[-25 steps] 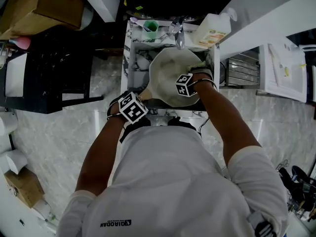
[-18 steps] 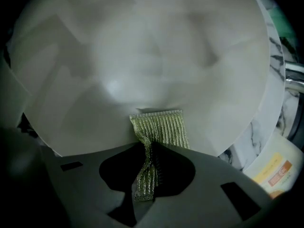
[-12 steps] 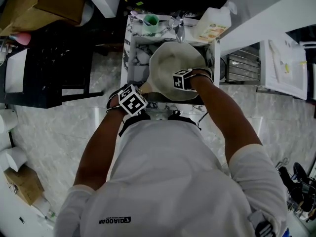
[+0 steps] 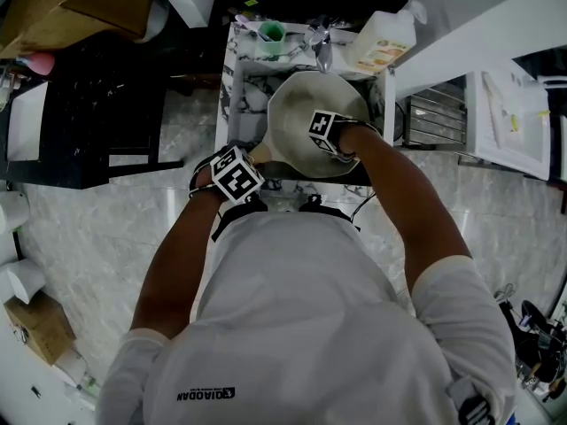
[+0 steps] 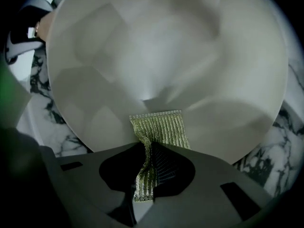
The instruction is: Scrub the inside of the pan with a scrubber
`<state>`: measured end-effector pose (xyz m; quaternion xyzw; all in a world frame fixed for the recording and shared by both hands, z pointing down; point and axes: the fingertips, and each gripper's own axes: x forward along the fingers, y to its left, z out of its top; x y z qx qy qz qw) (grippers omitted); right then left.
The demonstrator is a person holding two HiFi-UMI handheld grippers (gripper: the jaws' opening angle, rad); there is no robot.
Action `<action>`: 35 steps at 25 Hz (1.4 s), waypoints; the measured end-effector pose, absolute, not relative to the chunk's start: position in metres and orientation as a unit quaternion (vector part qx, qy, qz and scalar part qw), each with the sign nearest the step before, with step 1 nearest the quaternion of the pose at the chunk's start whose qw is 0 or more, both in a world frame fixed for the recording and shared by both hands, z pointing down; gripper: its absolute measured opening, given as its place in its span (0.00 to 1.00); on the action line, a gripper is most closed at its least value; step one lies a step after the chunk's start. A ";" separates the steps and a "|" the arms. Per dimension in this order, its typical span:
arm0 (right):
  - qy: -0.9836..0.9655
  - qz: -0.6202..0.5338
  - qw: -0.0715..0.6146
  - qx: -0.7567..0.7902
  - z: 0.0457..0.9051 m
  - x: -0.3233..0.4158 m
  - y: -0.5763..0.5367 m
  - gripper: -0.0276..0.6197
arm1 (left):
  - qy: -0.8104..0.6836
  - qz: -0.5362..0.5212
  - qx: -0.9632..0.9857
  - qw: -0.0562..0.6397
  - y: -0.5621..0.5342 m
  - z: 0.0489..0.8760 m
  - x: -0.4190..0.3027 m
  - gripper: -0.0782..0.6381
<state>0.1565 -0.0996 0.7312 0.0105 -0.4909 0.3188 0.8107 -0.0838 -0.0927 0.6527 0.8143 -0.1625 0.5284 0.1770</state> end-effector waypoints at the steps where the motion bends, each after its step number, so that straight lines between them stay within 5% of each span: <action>1: -0.494 0.336 0.802 0.011 0.731 0.154 -0.097 0.16 | -0.161 0.530 0.813 0.179 -0.092 0.654 -0.084 0.38; 26: -0.556 0.672 0.489 0.002 0.700 0.059 -0.063 0.16 | -0.162 0.531 0.813 0.176 -0.093 0.652 -0.084 0.38; 35: -0.564 0.680 0.469 -0.003 0.697 0.054 -0.063 0.16 | -0.159 0.532 0.812 0.179 -0.092 0.650 -0.083 0.38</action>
